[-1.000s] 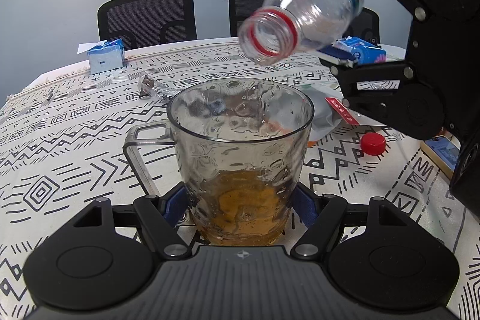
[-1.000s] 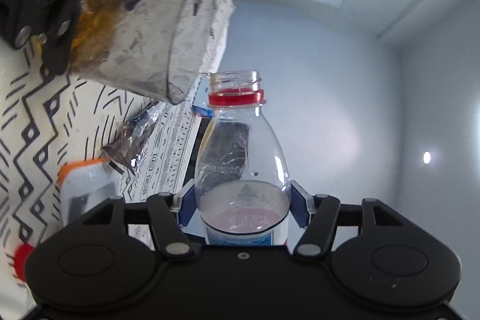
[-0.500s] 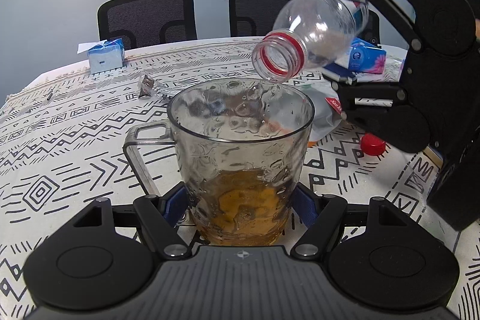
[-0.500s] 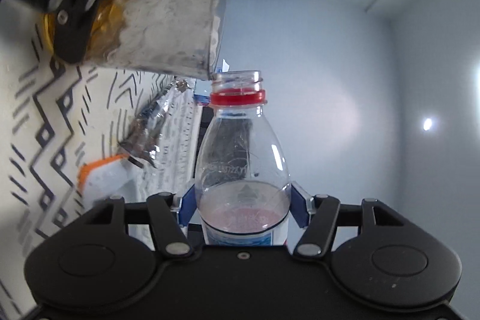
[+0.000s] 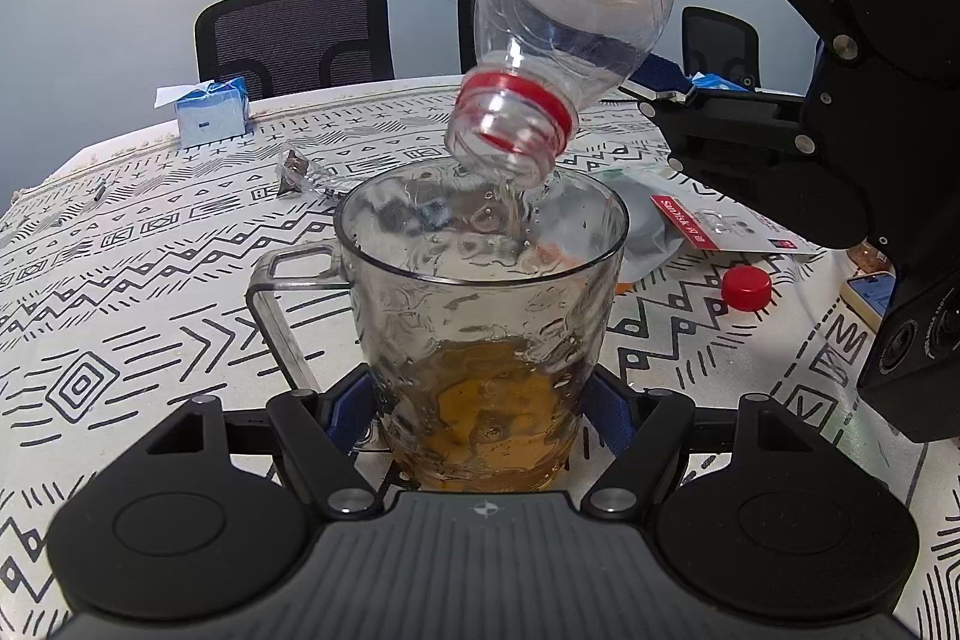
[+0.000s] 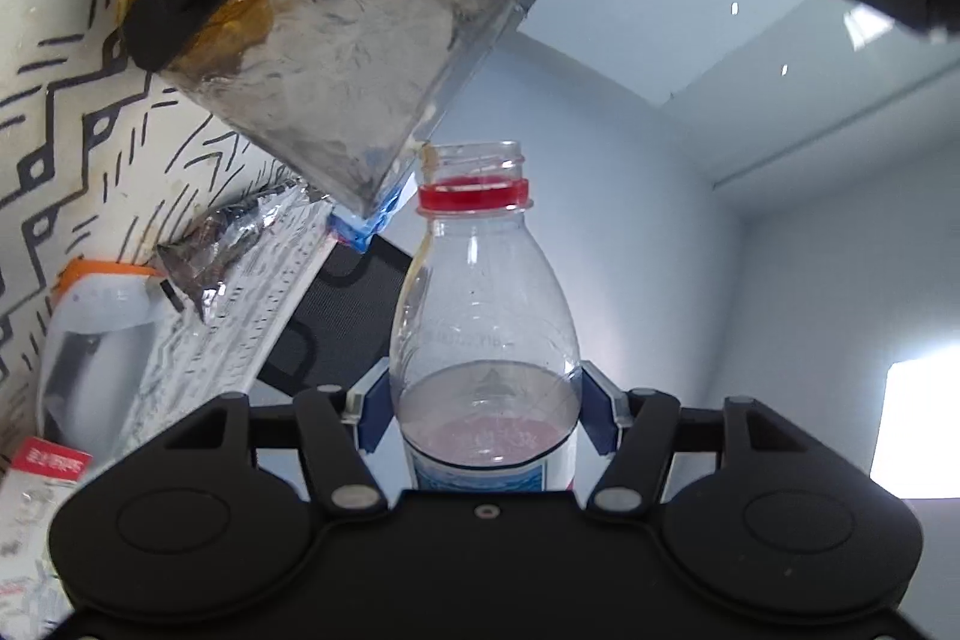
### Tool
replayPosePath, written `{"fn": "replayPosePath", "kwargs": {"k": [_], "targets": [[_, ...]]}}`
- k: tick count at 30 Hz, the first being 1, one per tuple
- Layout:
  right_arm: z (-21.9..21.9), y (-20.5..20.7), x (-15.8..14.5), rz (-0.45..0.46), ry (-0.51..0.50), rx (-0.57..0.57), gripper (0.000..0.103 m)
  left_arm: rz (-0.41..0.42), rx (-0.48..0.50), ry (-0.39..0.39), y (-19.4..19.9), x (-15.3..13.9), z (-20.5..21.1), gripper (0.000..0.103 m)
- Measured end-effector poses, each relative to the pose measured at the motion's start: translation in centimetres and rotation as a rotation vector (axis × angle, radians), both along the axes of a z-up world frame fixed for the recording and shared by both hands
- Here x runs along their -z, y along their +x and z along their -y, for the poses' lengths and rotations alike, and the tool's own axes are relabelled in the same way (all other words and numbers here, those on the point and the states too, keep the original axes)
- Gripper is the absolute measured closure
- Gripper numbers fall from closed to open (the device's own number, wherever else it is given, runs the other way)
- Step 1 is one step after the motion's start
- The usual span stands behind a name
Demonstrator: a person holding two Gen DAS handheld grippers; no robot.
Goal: Unscrew bottle cap and pour
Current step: 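Rotate the empty bottle upright with the right tool, lifting it off the mug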
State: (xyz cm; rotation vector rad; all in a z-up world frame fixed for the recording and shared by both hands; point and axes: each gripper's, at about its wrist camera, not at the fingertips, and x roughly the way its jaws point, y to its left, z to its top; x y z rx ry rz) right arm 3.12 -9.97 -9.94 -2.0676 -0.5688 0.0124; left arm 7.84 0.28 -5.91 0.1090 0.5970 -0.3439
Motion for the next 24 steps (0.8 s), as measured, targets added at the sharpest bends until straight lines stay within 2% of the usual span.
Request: {"fn": "replayPosePath", "kwargs": {"k": [4, 6, 10, 13, 14, 16, 18, 19, 21, 24], "targets": [[0.0, 0.3, -0.1, 0.034, -0.021, -0.011, 0.038, 0.0, 0.0, 0.0, 0.1, 0.0, 0.0, 0.032], [-0.1, 0.4, -0.3, 0.017, 0.001, -0.009, 0.038, 0.0, 0.001, -0.001, 0.0, 0.0, 0.1, 0.032], [-0.5, 0.3, -1.4, -0.108, 0.186, 0.021, 0.038, -0.005, 0.005, -0.014, 0.3, 0.0, 0.0, 0.032], [-0.7, 0.5, -3.1, -0.264, 0.433, 0.062, 0.038, -0.008, 0.012, -0.027, 0.6, 0.0, -0.2, 0.032], [-0.6, 0.7, -4.0, -0.347, 0.545, 0.081, 0.038, -0.009, 0.019, -0.027, 0.7, 0.0, -0.3, 0.032], [-0.1, 1.2, -6.0, -0.53, 0.786, 0.104, 0.038, -0.01, 0.032, -0.028, 0.9, 0.0, -0.3, 0.031], [1.6, 2.3, -8.7, -0.77, 1.122, 0.136, 0.038, -0.014, 0.036, -0.039, 1.1, 0.0, -0.5, 0.03], [2.6, 2.7, -9.6, -0.872, 1.253, 0.147, 0.038, -0.016, 0.039, -0.048, 1.2, 0.1, -0.7, 0.03], [4.4, 3.4, -10.5, -1.038, 1.461, 0.161, 0.038, -0.02, 0.043, -0.052, 1.2, 0.1, -0.7, 0.03], [6.4, 4.1, -10.5, -1.154, 1.705, 0.208, 0.038, -0.019, 0.051, -0.052, 1.1, 0.1, -0.8, 0.028]]}}
